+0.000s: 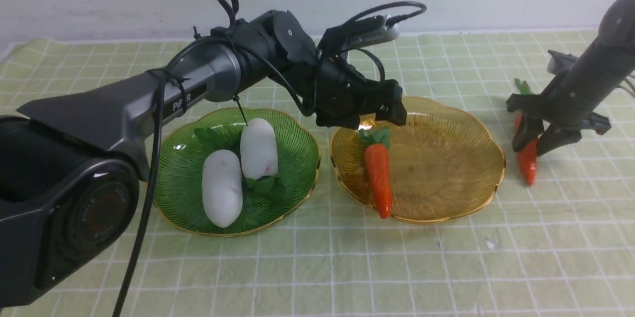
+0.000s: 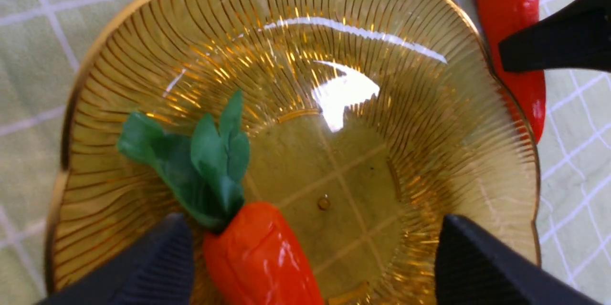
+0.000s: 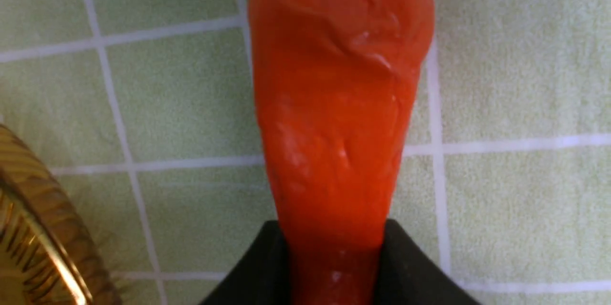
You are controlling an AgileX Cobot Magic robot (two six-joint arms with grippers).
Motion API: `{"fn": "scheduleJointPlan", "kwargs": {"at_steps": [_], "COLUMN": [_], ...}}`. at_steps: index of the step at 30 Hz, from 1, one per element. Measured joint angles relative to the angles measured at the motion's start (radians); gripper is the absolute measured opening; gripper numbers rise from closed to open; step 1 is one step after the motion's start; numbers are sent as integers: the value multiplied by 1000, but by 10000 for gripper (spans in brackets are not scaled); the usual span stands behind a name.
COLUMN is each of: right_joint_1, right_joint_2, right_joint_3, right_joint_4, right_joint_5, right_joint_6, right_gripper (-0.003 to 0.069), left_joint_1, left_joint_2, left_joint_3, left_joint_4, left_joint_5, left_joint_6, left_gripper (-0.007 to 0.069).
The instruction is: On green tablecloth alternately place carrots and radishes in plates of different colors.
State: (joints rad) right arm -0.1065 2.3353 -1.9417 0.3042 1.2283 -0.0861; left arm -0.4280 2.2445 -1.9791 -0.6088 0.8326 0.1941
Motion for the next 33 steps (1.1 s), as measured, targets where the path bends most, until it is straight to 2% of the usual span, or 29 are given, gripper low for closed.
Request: {"fn": "scheduleJointPlan", "kwargs": {"at_steps": [1,5,6,8,9,10,14,20,22,23,27,31,33], "right_joint_1": [-3,-20,-21,-14,-5,-2,124,278,301,314,314,314,314], "right_joint_2": [-7,-83,-91,-218,-249,-256,-325,-270,-244,-217,-201,-234,-301], "right_joint_3": [-1,-1,-1,-4,-7,-7,-10,81,92,96,96,105,128], "right_joint_4": [1,16,17,67,85,88,110,53,41,35,-3,-29,-23], "right_joint_5": [0,0,0,1,0,0,3,11,15,15,12,7,7], "right_joint_6": [0,0,0,0,0,0,-1,4,17,26,65,78,67], "right_gripper": [204,211,211,211,211,211,211,219,246,302,440,519,526], "left_joint_1": [11,58,64,102,112,117,152,167,167,167,167,167,167], "left_joint_2": [-9,-81,-86,-177,-203,-209,-321,-435,-474,-541,-640,-798,-880], "left_joint_3": [-24,-100,-104,-135,-138,-138,-139,-72,-28,42,149,319,420], "left_joint_4": [15,83,92,155,174,183,301,370,369,368,368,377,381], "left_joint_5": [34,193,201,297,319,324,409,420,421,421,422,422,422], "left_joint_6": [-10,-49,-50,-54,-56,-57,-58,-60,-61,-61,-61,-61,-61], "left_gripper": [545,238,217,44,25,19,-8,-8,-8,-8,-8,-8,-8]}}
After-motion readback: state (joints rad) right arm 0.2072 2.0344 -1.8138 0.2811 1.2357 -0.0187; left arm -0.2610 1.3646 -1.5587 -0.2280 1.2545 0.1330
